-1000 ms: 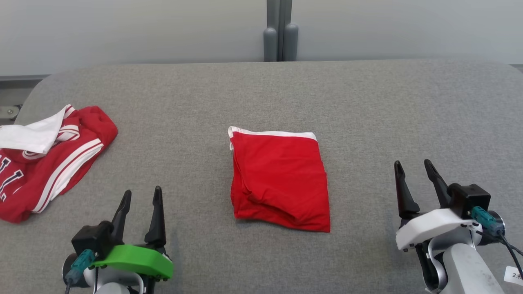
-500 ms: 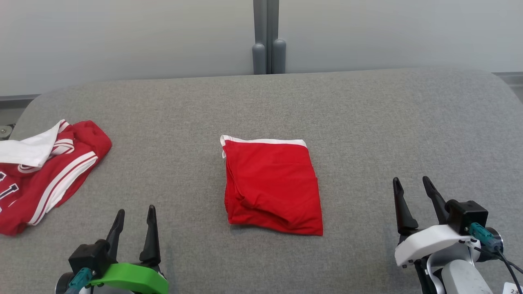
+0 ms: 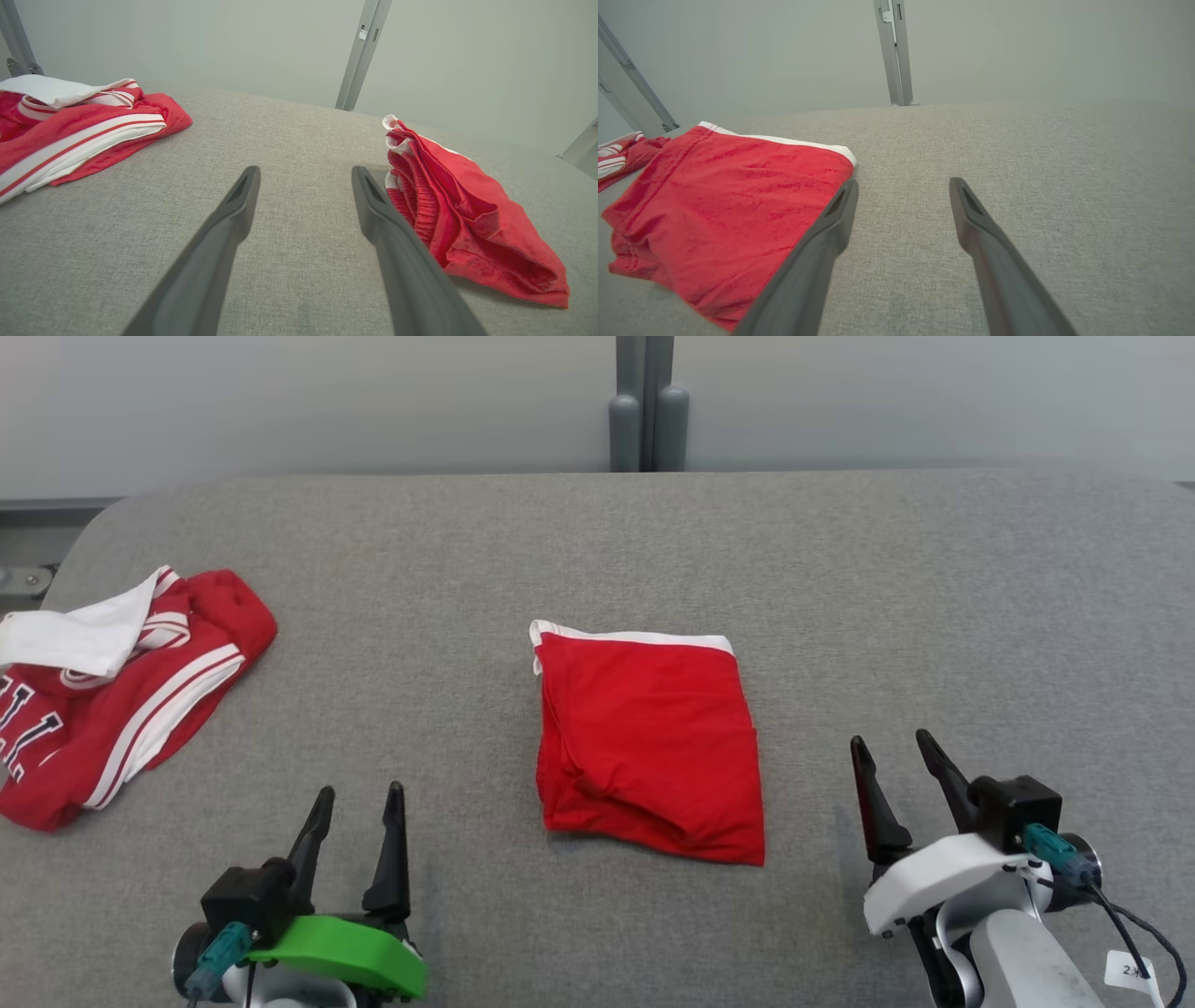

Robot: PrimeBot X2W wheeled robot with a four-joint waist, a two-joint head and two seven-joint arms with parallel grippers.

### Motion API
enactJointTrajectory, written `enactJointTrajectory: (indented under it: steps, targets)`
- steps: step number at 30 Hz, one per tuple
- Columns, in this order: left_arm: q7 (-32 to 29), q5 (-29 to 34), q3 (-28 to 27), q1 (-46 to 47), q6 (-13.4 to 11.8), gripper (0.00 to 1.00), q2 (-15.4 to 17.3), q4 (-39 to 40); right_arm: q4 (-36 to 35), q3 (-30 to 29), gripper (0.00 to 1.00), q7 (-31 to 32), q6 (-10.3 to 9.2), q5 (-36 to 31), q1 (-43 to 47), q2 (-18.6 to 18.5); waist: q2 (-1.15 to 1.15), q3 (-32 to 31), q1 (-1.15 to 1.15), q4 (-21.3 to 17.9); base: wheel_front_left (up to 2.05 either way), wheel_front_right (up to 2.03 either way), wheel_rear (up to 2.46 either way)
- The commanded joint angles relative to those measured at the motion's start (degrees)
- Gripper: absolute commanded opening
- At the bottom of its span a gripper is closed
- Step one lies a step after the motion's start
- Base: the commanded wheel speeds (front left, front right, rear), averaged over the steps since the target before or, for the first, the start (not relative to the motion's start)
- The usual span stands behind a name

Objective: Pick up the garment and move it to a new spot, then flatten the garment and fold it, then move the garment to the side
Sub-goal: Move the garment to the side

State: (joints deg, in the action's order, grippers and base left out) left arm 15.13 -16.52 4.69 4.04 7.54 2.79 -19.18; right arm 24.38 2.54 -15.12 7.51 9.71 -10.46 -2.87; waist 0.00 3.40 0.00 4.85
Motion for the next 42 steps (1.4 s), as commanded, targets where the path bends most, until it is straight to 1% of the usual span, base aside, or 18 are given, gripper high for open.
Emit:
enactJointTrajectory:
  steps: [1, 2, 3, 6, 10, 13, 15, 18, 21, 22, 23, 24, 26, 28, 32, 35, 42]
  targets:
    - [0.01, -0.59, 1.65, 1.61, -0.15, 1.0, 0.21, 0.36, 1.16, 0.9, 1.0, -0.03, -0.05, 0.42, -2.25, -0.16, 0.0, 3.24, 0.0, 3.33, 0.0, 0.0, 0.0]
    - [0.0, -0.77, 2.3, 2.02, -0.15, 1.0, 0.22, 0.49, 1.82, 1.32, 1.0, -0.03, -0.05, 0.62, -2.97, -0.27, 0.0, 3.89, 0.0, 4.18, 0.0, 0.0, 0.0]
    - [0.0, -0.77, 2.3, 2.02, -0.15, 1.0, 0.22, 0.49, 1.82, 1.32, 1.0, -0.03, -0.05, 0.62, -2.97, -0.27, 0.0, 3.89, 0.0, 4.18, 0.0, 0.0, 0.0]
    - [0.01, -1.08, 3.96, 2.65, -0.15, 1.0, 0.2, 0.66, 3.86, 1.93, 1.0, -0.03, -0.05, 1.5, -4.94, -0.31, 0.0, 5.25, 0.0, 6.48, 0.0, 0.0, 0.0]
    - [0.0, -1.27, 5.38, 3.33, -0.15, 1.0, 0.21, 0.46, 7.73, 2.55, 1.0, -0.03, -0.05, 3.28, -7.33, -0.26, 0.0, 6.61, 0.0, 9.18, 0.0, 0.0, 0.0]
    - [0.01, -1.85, 5.53, 3.43, -0.15, 1.0, 0.2, 0.52, 10.91, 2.16, 1.0, -0.03, -0.06, 6.78, -8.95, -0.3, 0.0, 7.33, 0.0, 10.73, 0.0, 0.0, 0.0]
    - [0.0, -3.71, 5.75, 3.38, -0.15, 1.0, 0.19, 0.55, 13.64, 2.64, 1.0, -0.03, -0.05, 9.11, -10.16, -0.18, 0.0, 7.65, 0.0, 11.43, 0.0, 0.0, 0.0]
    - [0.01, -4.08, 6.34, 3.46, -0.15, 1.0, 0.18, 0.57, 17.42, 2.98, 1.0, -0.03, -0.05, 11.02, -12.02, -0.21, 0.0, 7.95, 0.0, 12.04, 0.0, 0.0, 0.0]
    - [0.01, -3.76, 6.45, 3.69, -0.15, 1.0, 0.18, 0.64, 20.12, 5.14, 1.0, -0.01, -0.05, 12.86, -13.46, -0.14, 0.0, 8.17, 0.0, 12.27, 0.0, 0.0, 0.0]
    - [0.01, -3.61, 6.43, 3.87, -0.15, 1.0, 0.18, 0.7, 20.92, 5.87, 0.88, 0.03, -0.05, 13.53, -13.82, -0.15, 0.0, 8.18, 0.0, 12.23, 0.0, 0.0, 0.0]
    - [0.01, -3.45, 6.57, 4.06, -0.15, 1.0, 0.18, 0.85, 21.61, 6.47, 0.42, 0.06, -0.05, 14.03, -14.06, -0.14, 0.0, 8.16, 0.0, 12.12, 0.0, 0.0, 0.0]
    - [0.01, -3.16, 6.77, 4.17, -0.15, 1.0, 0.18, 0.99, 22.05, 6.82, 0.0, 0.06, -0.05, 14.32, -14.27, -0.13, 0.0, 8.17, 0.0, 11.97, 0.0, 0.0, 0.0]
    - [0.01, -3.06, 6.6, 4.24, -0.15, 1.0, 0.2, 1.16, 22.19, 6.86, 0.0, 0.05, -0.05, 14.87, -14.69, -0.32, 0.0, 8.07, 0.0, 11.4, 0.0, 0.0, 0.0]
    - [0.01, -2.78, 6.83, 4.46, -0.15, 1.0, 0.18, 1.37, 20.92, 5.92, 0.0, 0.03, -0.07, 14.26, -14.95, -1.16, 0.0, 7.87, 0.0, 10.51, 0.0, 0.0, 0.0]
    - [0.01, -2.28, 7.08, 4.64, -0.15, 1.0, 0.19, 1.7, 18.24, 3.61, 0.0, -0.03, -0.07, 12.67, -13.86, -1.27, 0.0, 7.04, 0.0, 7.01, 0.0, 0.0, 0.0]
    - [0.01, -1.93, 7.17, 4.72, -0.15, 1.0, 0.21, 1.77, 17.27, 2.52, 0.0, -0.03, -0.06, 12.22, -12.99, -1.03, 0.0, 6.38, 0.0, 2.91, 0.0, 0.0, 0.0]
    - [0.01, -1.28, 8.29, 5.75, -0.15, 1.0, 0.2, 2.07, 16.19, 1.26, 0.0, -0.03, -0.06, 11.75, -11.47, -0.8, 0.0, 5.75, 0.0, -8.59, 0.0, 0.0, 0.0]
